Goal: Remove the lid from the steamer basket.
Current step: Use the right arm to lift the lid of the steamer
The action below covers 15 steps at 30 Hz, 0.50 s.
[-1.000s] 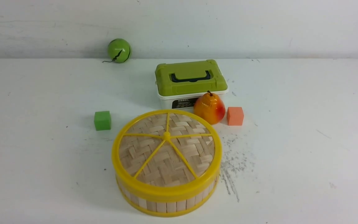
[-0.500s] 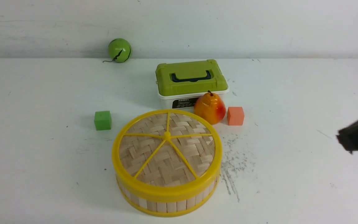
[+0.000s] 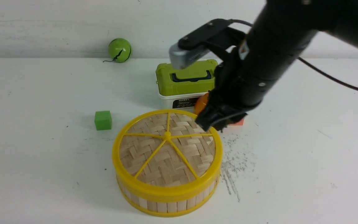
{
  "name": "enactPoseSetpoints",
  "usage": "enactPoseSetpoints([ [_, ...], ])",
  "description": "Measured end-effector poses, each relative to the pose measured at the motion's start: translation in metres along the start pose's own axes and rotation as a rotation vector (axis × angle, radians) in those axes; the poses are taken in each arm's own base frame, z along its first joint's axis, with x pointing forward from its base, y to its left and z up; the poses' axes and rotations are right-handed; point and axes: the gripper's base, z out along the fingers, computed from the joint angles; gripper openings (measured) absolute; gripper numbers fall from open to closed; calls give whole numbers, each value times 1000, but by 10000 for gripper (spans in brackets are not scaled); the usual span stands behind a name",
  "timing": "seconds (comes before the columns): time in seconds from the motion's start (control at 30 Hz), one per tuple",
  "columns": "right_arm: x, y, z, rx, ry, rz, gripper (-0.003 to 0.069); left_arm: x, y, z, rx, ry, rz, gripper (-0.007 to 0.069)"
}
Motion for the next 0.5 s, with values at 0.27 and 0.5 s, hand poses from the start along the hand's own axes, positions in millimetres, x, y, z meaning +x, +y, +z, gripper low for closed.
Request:
enactPoseSetpoints([
  [0.27,-37,-4,53,-27,16,17,381,0,0,0,0,0,0,239],
  [0.5,-47,-7,89,-27,24,22,419,0,0,0,0,0,0,239],
])
